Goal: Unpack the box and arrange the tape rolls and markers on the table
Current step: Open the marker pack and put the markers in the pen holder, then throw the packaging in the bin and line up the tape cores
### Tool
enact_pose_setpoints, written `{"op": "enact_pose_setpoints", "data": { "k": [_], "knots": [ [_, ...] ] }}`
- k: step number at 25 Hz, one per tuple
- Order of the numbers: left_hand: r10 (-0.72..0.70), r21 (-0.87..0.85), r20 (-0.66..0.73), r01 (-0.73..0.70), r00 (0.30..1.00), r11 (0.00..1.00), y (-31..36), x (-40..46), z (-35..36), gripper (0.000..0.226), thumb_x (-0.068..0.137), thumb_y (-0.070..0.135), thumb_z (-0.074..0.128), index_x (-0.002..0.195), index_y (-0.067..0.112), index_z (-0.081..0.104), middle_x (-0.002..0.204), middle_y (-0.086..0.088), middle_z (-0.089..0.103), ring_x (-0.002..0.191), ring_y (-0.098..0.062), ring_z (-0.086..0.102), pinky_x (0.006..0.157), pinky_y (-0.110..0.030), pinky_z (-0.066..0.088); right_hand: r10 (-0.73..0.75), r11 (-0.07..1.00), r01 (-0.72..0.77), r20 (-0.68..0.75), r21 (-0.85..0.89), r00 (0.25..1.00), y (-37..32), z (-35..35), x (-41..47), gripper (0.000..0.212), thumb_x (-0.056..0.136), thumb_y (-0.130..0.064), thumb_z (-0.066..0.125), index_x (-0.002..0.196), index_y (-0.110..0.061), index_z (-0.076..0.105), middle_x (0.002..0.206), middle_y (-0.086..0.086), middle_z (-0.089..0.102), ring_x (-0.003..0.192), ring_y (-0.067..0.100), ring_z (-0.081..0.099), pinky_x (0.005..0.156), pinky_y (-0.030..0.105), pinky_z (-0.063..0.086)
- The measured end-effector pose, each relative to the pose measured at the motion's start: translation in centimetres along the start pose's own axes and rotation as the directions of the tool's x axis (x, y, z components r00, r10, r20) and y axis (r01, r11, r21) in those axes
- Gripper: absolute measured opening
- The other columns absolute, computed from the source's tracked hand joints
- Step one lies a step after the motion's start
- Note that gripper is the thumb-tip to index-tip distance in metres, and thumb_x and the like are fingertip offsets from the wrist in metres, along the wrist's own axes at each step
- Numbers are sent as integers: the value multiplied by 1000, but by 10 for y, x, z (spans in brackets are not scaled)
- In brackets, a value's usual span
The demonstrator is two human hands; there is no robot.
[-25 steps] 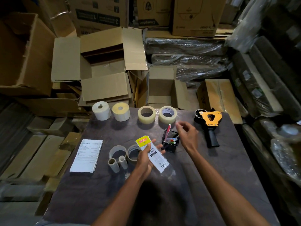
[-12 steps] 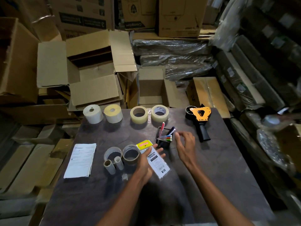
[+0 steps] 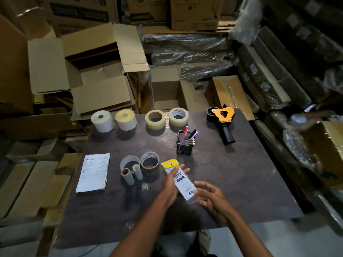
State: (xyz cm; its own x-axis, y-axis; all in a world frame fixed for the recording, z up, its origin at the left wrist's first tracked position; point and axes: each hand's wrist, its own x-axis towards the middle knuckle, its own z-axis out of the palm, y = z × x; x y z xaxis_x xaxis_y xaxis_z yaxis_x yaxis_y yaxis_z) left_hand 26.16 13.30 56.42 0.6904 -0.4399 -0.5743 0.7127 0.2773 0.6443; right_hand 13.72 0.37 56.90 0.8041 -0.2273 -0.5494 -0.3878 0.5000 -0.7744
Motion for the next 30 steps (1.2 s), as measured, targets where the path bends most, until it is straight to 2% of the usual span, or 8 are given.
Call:
{"op": "enact_pose_setpoints", "data": {
  "k": [3,8,12,15,19,22,25,30],
  "knots": [
    [-11,91,-48,15,999,996,-6,-8,-15,29,96,25,52,117,9,63,110,-17,71,93,-29,69,86,-44,55,7,998,-10,-44,-68,999,8,10,0,37,78,1,75,114,1,64,105,23,72,94,36,70,78,39,59],
    [-35,204,-174,70,984,976,6,-33,-54,17,95,22,56,111,20,60,103,-3,71,99,-25,66,79,-35,52,-41,993,19,-187,-120,981,25,32,16,22,83,9,65,105,11,63,78,19,73,57,20,61,44,19,47],
    [16,238,-252,46,968,970,21,-49,-88,26,94,19,59,119,18,62,111,-7,69,107,-27,63,80,-33,53,-56,984,13,-242,-178,969,38,46,34,22,83,10,66,104,8,62,70,13,73,52,16,65,47,21,53],
    [100,240,-320,-21,942,971,26,-53,-102,24,91,12,60,115,13,64,100,-9,71,88,-23,68,69,-28,54,-61,978,15,-218,-207,974,39,58,42,22,85,7,66,106,4,59,69,12,73,48,12,64,43,18,50],
    [223,215,-467,-135,856,967,31,-47,-109,29,87,-1,57,114,7,53,83,-11,63,61,-15,56,47,-20,45,-77,978,35,-198,-204,977,34,69,48,22,92,-16,66,108,-3,58,90,14,72,58,14,68,46,23,52],
    [322,332,-582,-144,747,932,33,-39,-113,54,66,16,71,112,20,43,110,-12,58,85,-25,63,68,-36,56,-78,978,40,-182,-202,980,27,75,46,28,90,-33,69,108,-13,60,93,8,75,67,17,69,54,27,51],
    [414,452,-589,-141,694,881,43,-41,-108,85,61,13,79,131,22,33,125,-5,39,108,-26,50,95,-41,47,-88,955,42,-146,-293,985,24,73,45,57,74,-31,84,119,-18,51,93,5,76,73,20,69,59,31,51],
    [561,614,-528,-170,637,771,47,-34,-109,109,52,25,90,140,40,28,135,-8,33,127,-26,36,106,-44,39,-92,934,46,-113,-354,989,26,69,49,73,67,-29,90,125,-18,47,94,2,77,78,18,71,59,30,53]
  ]
}}
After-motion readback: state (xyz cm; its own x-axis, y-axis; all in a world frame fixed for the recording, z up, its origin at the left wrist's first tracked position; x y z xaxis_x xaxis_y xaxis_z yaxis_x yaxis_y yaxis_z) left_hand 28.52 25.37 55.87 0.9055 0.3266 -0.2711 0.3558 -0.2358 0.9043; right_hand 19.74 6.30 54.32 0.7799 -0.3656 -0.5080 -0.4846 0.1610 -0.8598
